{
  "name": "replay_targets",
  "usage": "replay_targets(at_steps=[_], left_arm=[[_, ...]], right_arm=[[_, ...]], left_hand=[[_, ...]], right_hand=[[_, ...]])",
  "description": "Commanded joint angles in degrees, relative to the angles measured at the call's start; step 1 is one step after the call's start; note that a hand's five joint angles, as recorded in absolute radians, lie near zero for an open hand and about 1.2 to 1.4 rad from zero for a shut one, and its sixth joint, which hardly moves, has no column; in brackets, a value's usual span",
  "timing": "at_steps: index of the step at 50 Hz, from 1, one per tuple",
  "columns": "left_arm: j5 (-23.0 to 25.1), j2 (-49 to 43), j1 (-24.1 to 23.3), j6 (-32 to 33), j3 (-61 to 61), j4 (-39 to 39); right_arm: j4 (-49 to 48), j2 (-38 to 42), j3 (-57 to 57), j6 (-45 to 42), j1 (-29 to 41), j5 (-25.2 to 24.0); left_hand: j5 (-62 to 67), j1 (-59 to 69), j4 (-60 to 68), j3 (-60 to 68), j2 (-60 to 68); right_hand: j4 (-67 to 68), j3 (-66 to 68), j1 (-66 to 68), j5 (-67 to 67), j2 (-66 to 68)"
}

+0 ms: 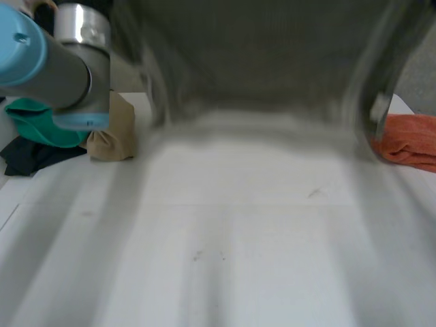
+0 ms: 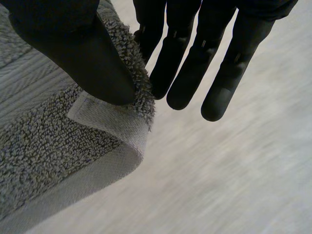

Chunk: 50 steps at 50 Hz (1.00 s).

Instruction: Fold the laundry.

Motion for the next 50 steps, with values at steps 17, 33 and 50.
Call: replay_targets(at_steps=[17, 33, 50], left_arm=[[6.3, 4.5, 1.1, -10.4, -42.1, 3.7], [6.8, 3.5, 1.5, -10.8, -56.1, -1.7], [6.8, 3.3, 7.7, -14.4, -54.7, -2.9]], right_arm=[[19.7, 9.4, 13.0, 1.0, 2.0, -4.1], [28.3, 5.5, 26.1, -2.3, -0.2, -5.4], [25.8, 3.9, 30.8, -3.2, -3.9, -8.3]], left_hand=[[13.6, 14.0, 11.2, 11.4, 11.2], [7.6, 8.0, 5.2, 5.4, 5.3], [-30.6, -30.2, -33.0, -32.8, -33.0]], right_hand=[[10.9, 11.3, 16.0, 13.5, 12.3], [10.9, 11.3, 16.0, 13.5, 12.3], [10.9, 11.3, 16.0, 13.5, 12.3]])
